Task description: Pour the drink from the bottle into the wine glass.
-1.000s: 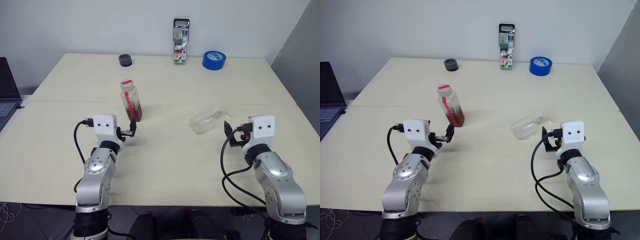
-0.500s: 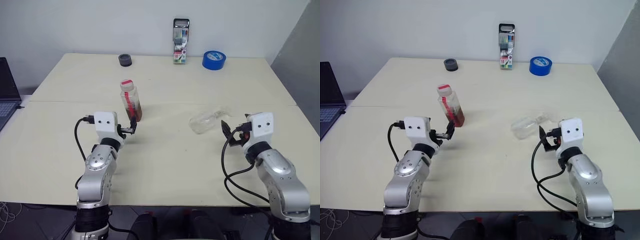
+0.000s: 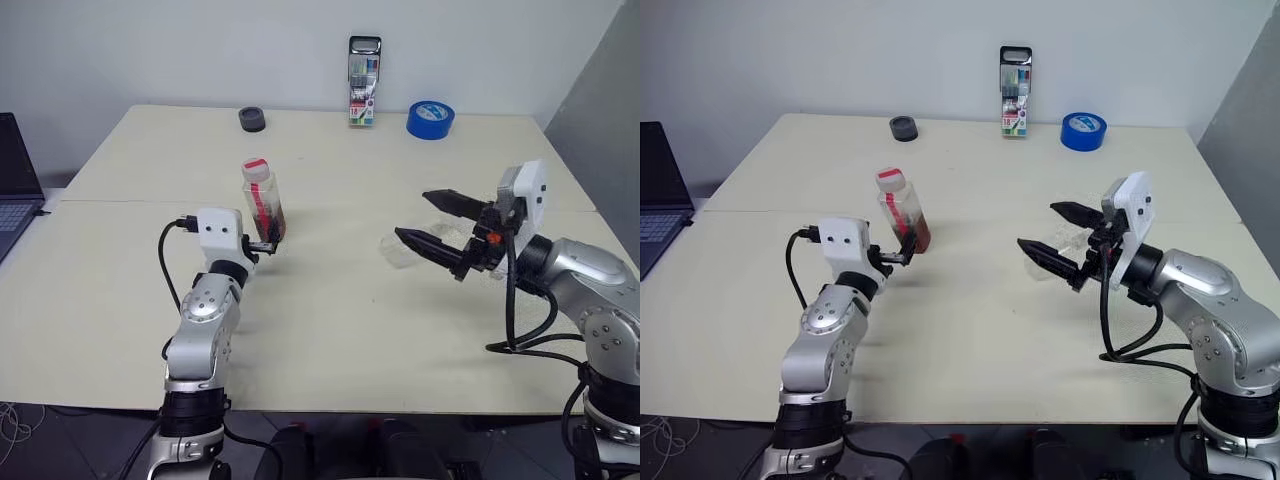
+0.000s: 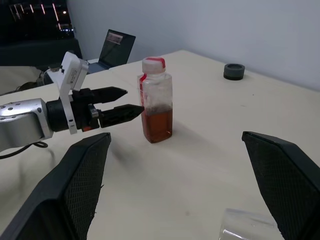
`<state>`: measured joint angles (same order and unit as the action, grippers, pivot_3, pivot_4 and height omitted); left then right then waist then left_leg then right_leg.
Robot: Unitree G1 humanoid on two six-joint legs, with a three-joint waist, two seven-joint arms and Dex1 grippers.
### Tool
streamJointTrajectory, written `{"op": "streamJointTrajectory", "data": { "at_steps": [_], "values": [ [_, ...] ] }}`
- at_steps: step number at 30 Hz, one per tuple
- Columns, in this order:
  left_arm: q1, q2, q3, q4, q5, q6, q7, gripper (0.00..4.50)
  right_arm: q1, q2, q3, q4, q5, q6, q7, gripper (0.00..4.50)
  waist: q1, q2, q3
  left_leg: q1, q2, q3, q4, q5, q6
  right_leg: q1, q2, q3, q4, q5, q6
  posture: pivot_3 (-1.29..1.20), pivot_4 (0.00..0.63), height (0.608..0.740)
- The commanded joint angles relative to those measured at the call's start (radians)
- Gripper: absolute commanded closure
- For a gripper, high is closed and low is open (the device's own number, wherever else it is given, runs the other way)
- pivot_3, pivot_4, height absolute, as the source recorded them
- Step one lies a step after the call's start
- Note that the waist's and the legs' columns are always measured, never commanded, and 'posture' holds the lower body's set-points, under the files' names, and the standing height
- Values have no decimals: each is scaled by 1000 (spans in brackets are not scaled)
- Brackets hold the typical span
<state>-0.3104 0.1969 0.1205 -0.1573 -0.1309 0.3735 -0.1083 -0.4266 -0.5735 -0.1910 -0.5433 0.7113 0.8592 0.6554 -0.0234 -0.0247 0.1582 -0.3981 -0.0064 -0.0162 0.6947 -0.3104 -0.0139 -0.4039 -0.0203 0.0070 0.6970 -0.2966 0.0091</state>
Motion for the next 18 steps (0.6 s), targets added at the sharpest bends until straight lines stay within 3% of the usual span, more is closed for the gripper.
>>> {"op": "streamJointTrajectory", "data": {
  "at_steps": [1,18],
  "values": [
    [-25,12,2,-2,8,-31,-8,16,-26,-9,4,-13,26,-13,-2,0,0,0,0,0,0,0,0,0,0,0,0,0,0,0,0,0,150,740],
    [-212,38,-7,229,19,-128,-67,16,-17,-1,25,-24,35,-30,-46,0,1,0,0,0,0,0,0,0,0,0,0,0,0,0,0,0,150,740]
  ]
}}
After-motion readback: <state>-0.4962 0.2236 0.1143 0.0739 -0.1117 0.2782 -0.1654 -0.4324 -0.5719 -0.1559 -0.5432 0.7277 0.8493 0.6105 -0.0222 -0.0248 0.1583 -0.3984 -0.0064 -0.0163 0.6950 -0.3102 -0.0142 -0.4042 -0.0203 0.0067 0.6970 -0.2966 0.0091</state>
